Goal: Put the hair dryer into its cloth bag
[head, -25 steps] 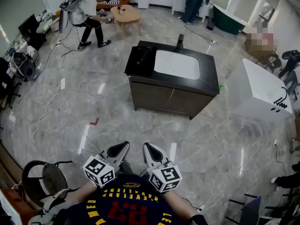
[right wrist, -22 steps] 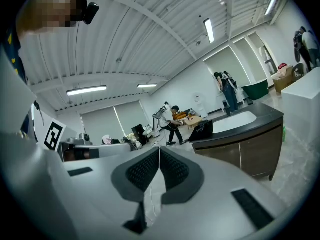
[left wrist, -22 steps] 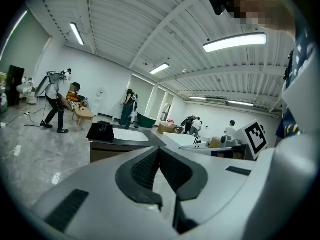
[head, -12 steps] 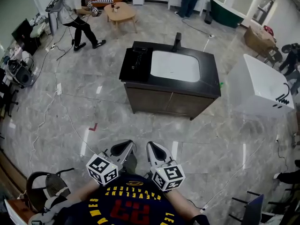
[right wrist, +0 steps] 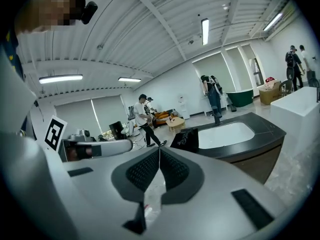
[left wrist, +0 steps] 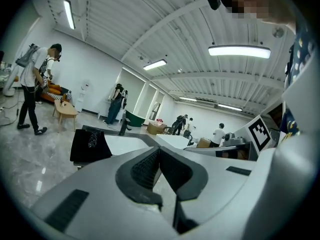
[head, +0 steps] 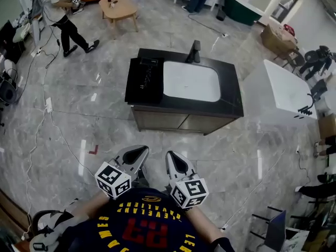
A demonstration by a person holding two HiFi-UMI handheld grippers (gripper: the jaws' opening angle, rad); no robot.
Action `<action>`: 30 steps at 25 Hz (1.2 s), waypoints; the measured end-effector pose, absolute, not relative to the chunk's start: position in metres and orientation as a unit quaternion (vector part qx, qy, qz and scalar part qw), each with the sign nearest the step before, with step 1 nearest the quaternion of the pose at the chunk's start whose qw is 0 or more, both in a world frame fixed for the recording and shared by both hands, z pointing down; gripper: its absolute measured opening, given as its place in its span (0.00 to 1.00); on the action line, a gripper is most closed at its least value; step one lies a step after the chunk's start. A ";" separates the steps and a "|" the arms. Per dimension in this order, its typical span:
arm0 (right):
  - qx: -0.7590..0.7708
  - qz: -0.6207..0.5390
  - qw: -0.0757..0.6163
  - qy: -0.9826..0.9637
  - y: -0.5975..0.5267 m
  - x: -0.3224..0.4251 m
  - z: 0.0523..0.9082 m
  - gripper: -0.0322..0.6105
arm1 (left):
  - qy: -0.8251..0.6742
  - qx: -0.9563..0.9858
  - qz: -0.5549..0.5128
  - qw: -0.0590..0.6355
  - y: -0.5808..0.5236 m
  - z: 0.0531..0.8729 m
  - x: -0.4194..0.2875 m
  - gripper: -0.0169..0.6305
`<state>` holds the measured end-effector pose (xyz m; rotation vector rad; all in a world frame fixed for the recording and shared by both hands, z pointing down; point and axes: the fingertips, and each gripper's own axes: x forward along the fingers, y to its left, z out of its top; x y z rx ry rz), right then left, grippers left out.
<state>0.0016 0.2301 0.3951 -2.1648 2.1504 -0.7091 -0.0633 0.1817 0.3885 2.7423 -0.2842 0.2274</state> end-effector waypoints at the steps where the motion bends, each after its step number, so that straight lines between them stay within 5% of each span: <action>1: -0.694 -0.228 0.003 0.683 0.221 0.003 0.396 0.06 | -0.101 0.973 0.082 0.192 0.169 0.392 -0.063 0.03; 30: -0.620 -0.287 0.049 0.729 0.026 0.191 0.423 0.06 | -0.304 0.916 0.197 0.173 -0.101 0.497 0.057 0.03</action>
